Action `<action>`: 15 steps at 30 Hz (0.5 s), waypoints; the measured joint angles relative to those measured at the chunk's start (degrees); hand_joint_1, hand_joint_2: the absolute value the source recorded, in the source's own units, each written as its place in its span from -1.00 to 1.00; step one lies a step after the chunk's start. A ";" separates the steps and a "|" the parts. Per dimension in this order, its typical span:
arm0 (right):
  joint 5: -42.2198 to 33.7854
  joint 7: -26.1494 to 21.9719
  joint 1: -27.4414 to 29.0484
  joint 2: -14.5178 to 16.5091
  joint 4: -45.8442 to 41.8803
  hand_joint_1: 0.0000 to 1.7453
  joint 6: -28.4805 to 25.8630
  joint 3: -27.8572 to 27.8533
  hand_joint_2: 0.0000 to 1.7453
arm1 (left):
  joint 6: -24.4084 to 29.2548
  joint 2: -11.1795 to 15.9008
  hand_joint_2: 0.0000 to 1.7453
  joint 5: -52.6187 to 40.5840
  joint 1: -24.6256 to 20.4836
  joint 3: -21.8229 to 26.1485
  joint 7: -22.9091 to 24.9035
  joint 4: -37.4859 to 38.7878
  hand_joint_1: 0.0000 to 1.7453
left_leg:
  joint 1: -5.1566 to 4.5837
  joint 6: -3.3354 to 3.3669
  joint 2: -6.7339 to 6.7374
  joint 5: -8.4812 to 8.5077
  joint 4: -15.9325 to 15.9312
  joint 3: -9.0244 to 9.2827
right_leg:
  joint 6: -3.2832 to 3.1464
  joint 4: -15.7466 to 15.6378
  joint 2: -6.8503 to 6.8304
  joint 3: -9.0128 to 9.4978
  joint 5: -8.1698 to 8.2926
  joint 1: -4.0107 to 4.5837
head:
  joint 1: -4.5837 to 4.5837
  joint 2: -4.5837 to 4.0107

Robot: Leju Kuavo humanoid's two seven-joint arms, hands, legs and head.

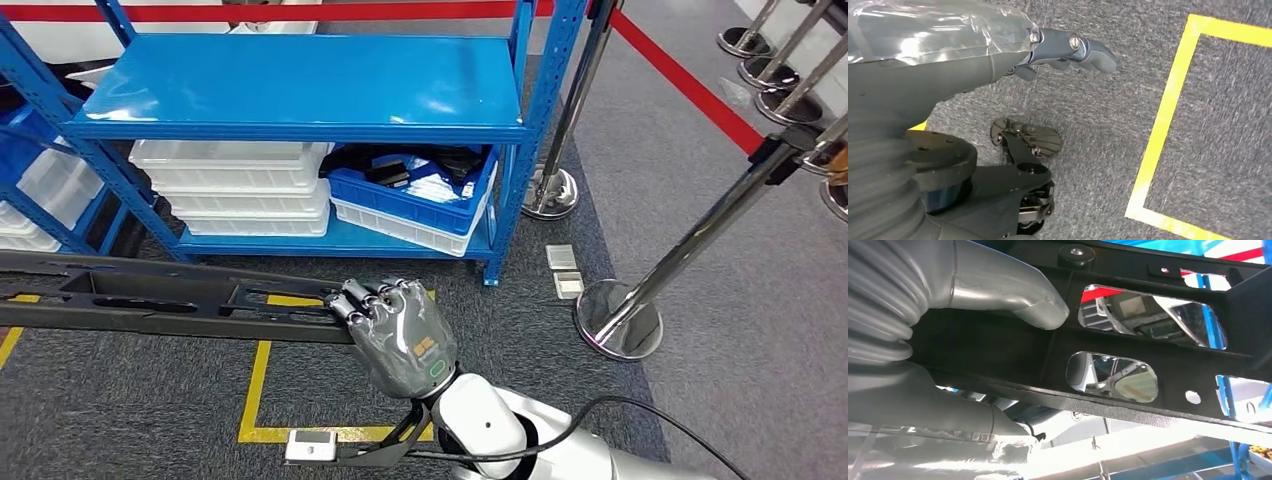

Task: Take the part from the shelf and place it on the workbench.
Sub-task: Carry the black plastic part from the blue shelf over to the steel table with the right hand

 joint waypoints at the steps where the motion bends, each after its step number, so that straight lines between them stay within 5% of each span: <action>1: 0.01 0.00 0.02 0.00 0.02 1.00 0.01 -0.02 1.00 | 0.00 -0.02 1.00 -0.01 0.02 0.00 0.00 0.00 -1.00 | 0.01 -0.33 -0.23 0.15 0.11 -0.37 | -0.09 -1.09 0.40 0.25 0.05 0.06 | -0.03 0.00; 5: 0.10 -0.05 0.02 0.05 0.17 1.00 0.04 -0.08 1.00 | 0.02 -0.03 1.00 0.01 0.11 0.00 0.00 0.00 -1.00 | 0.08 -1.69 -0.16 -0.71 1.50 -1.34 | -1.01 -2.11 -0.57 0.28 0.51 -0.14 | -0.42 0.00; 8: 0.12 -0.09 0.03 0.09 0.29 1.00 0.10 -0.10 1.00 | 0.04 -0.03 1.00 0.01 0.08 0.00 0.01 0.00 -1.00 | 0.23 -2.60 0.93 -5.69 10.56 -5.01 | -1.59 -2.33 -1.84 0.36 0.66 -0.21 | -1.31 0.00; 10: 0.10 -0.12 0.05 0.09 0.44 1.00 0.22 -0.10 1.00 | 0.08 -0.03 1.00 0.01 0.18 0.00 0.03 0.00 -1.00 | 0.34 -2.88 1.15 -7.03 15.31 -6.94 | -1.67 -2.21 -2.62 0.33 0.60 -0.16 | -1.66 0.00; 12: 0.08 -0.18 0.06 0.10 0.52 1.00 0.36 -0.10 1.00 | 0.12 -0.03 1.00 0.01 0.23 0.00 0.04 0.00 -1.00 | 0.41 -2.81 1.40 -4.45 12.12 -5.15 | -1.62 -2.07 -3.23 0.37 0.47 -0.18 | -1.92 0.00; 15: 0.08 -0.23 0.02 0.20 0.56 1.00 0.45 -0.15 1.00 | 0.15 -0.03 1.00 0.01 0.16 0.00 0.04 0.00 -1.00 | 0.13 -2.20 2.72 -0.53 1.62 -0.27 | -1.14 -1.74 -3.87 0.36 0.16 0.02 | -2.23 0.00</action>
